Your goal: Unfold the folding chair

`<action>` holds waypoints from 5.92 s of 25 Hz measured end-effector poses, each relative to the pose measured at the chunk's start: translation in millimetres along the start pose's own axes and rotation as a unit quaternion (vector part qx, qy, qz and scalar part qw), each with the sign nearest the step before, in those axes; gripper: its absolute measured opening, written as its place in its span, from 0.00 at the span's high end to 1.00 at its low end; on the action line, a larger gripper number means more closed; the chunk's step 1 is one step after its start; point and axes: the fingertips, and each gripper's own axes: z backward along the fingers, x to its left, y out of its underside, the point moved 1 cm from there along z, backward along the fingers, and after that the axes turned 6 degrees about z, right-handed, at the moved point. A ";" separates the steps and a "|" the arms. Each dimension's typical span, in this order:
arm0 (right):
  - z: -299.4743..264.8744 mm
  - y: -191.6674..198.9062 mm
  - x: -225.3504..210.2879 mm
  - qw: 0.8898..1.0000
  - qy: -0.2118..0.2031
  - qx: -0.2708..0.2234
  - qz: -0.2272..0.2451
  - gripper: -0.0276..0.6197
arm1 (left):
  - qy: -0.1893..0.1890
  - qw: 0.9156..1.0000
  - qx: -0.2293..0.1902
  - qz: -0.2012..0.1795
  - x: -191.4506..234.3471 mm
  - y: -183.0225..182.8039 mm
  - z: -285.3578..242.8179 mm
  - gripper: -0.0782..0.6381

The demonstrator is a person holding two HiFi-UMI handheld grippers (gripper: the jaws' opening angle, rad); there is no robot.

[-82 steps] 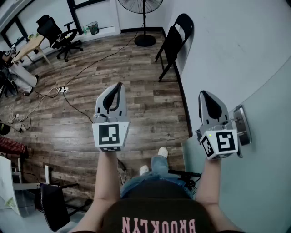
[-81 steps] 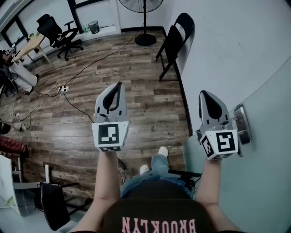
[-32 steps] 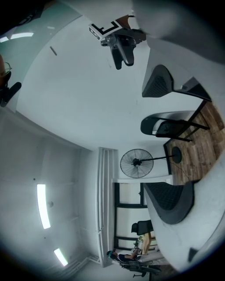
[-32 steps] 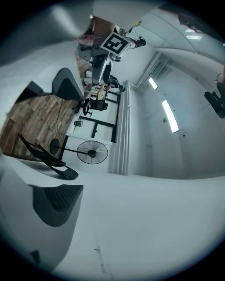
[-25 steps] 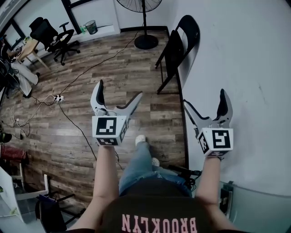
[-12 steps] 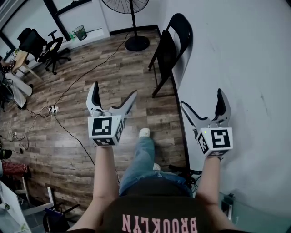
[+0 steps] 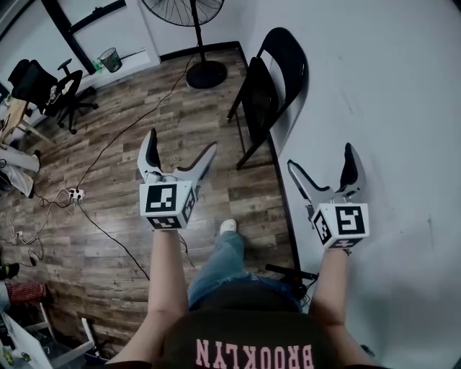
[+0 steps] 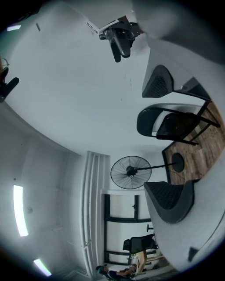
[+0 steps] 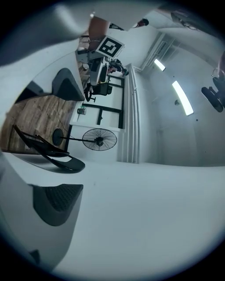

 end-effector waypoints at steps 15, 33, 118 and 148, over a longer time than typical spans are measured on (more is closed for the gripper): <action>-158.6 10.1 -27.7 0.999 0.033 0.033 0.007 0.08 | 0.063 0.998 -0.003 0.003 67.3 -3.4 -177.7 0.10; -228.1 79.4 -73.0 0.995 0.039 0.077 -0.049 0.11 | 0.117 0.990 0.054 0.062 25.1 53.0 -271.1 0.10; -423.3 141.6 -87.2 0.974 0.117 0.181 -0.071 0.59 | 0.189 0.779 0.381 0.461 -18.1 301.3 -531.2 0.76; -501.6 97.9 -46.7 0.913 -0.069 0.395 0.075 0.64 | 0.208 0.810 0.368 0.407 70.5 297.7 -484.4 0.69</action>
